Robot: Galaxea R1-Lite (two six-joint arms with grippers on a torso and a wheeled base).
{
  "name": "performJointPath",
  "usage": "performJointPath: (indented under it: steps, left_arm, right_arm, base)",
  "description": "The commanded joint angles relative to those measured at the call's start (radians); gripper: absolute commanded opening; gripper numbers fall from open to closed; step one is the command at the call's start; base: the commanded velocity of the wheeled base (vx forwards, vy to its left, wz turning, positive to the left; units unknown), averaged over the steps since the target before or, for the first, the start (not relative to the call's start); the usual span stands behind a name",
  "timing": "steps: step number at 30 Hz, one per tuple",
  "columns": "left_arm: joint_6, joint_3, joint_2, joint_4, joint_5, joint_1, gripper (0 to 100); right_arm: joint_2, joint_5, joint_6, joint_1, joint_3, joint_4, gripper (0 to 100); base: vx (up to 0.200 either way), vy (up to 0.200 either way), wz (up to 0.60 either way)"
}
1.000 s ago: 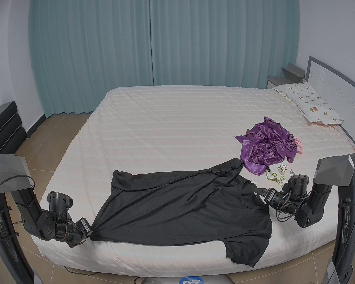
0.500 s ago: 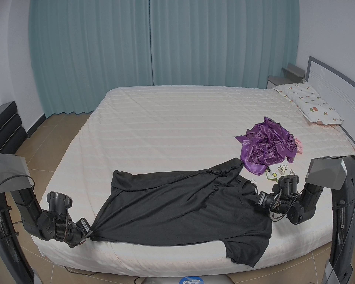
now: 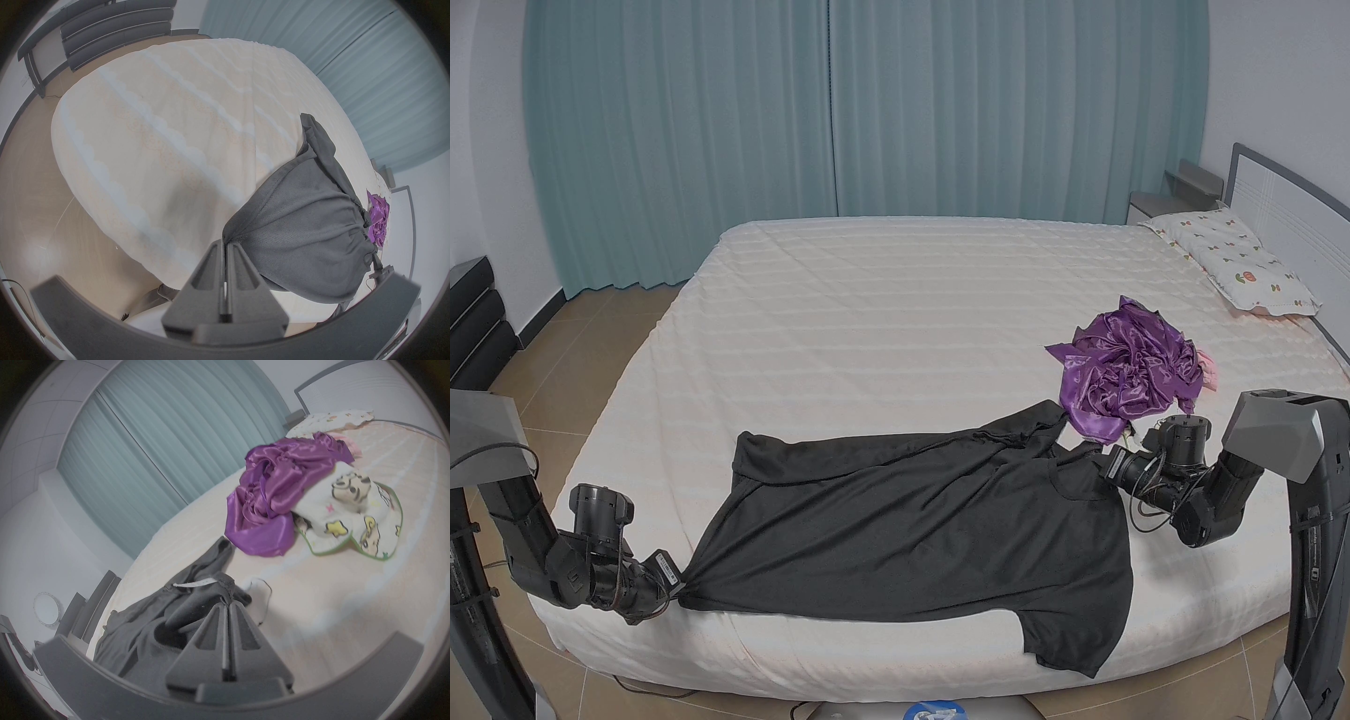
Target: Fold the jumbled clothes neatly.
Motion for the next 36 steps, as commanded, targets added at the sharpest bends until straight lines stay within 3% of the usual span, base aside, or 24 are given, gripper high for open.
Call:
performJointPath:
  steps: [1, 7, 8, 15, 20, 24, 28, 29, 36]
  left_arm:
    - [-0.017, -0.012, 0.014, -0.003, 0.000, -0.001, 0]
    - [-0.032, -0.019, 0.014, -0.003, 0.002, -0.003, 0]
    - [-0.032, -0.019, 0.014, -0.003, 0.002, -0.003, 0]
    - [-0.032, -0.019, 0.014, -0.003, 0.002, -0.003, 0]
    - [-0.033, -0.019, 0.014, -0.003, 0.000, -0.003, 0]
    - [-0.033, -0.019, 0.014, -0.003, 0.002, -0.004, 0]
    - [-0.033, -0.019, 0.014, -0.003, 0.002, -0.004, 0]
    - [-0.033, -0.019, 0.014, -0.003, 0.002, -0.003, 0]
    - [-0.033, -0.019, 0.014, -0.003, 0.000, -0.003, 0]
  right_arm:
    - [0.008, 0.001, 0.000, 0.006, -0.057, -0.013, 0]
    - [0.065, -0.008, 0.001, 0.014, -0.133, -0.061, 0]
    - [0.108, -0.029, -0.005, 0.015, -0.150, -0.075, 100]
    - [0.074, -0.023, -0.012, 0.008, -0.075, -0.064, 100]
    - [-0.020, 0.020, -0.012, -0.035, 0.015, -0.049, 100]
    - [-0.118, 0.061, -0.012, -0.089, 0.163, -0.055, 100]
    - [-0.146, 0.083, -0.012, -0.095, 0.238, -0.075, 100]
    - [-0.192, 0.115, -0.012, -0.100, 0.365, -0.119, 100]
    - [-0.224, 0.187, -0.039, -0.086, 0.603, -0.144, 100]
  base:
    - [0.000, 0.000, 0.00]
    - [0.000, 0.000, 0.00]
    - [0.000, 0.000, 0.00]
    - [0.000, 0.000, 0.00]
    - [0.000, 0.000, 0.00]
    - [0.000, 0.000, 0.00]
    - [0.000, 0.000, 0.00]
    - [0.000, 0.000, 0.00]
    - [0.000, 0.000, 0.00]
